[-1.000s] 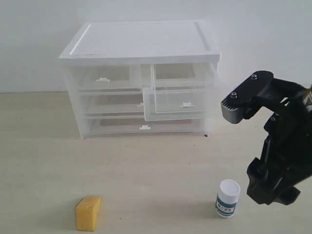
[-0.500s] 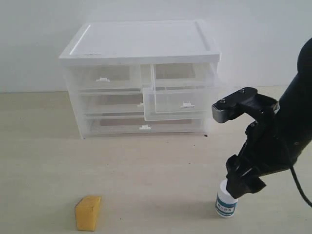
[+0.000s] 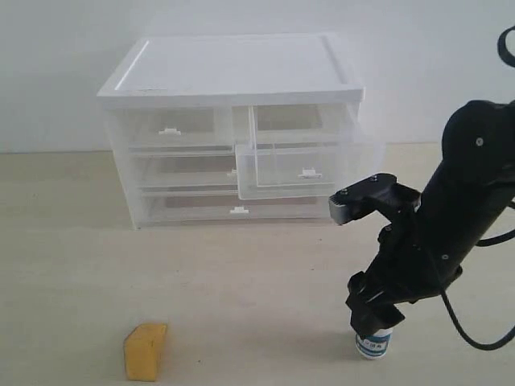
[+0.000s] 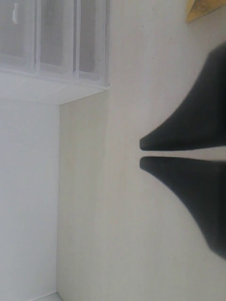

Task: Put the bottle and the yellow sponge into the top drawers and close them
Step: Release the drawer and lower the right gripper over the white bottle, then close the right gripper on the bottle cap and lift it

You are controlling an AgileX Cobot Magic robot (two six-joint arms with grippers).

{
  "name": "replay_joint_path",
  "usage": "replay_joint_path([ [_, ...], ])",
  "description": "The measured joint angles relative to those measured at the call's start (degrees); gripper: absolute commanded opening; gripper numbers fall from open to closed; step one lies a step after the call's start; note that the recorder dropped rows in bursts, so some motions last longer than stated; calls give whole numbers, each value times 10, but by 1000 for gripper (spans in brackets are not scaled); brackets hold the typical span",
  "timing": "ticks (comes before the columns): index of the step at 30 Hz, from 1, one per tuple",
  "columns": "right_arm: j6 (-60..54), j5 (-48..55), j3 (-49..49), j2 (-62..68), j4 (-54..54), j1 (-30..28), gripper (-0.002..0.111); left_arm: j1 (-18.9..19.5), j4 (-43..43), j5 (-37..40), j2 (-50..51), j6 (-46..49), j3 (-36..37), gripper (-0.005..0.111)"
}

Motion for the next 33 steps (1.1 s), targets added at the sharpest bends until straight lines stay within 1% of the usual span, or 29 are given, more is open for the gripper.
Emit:
replay_joint_path([
  [18,0,-70,0,47,0,0,72,0,0,0,0,0,0,4],
  [19,-2,-75,0,57,0,0,70,0,0,0,0,0,0,4],
  [23,-2,-84,0,62,2,0,57,0,0,0,0,0,0,4],
  [27,-2,-79,0,62,2,0,54,0,0,0,0,0,0,4],
  [29,-2,-72,0,62,3,0,47,0,0,0,0,0,0,4],
  [31,-2,-63,0,62,4,0,32,0,0,0,0,0,0,4],
  [33,-2,-57,0,62,4,0,22,0,0,0,0,0,0,4],
])
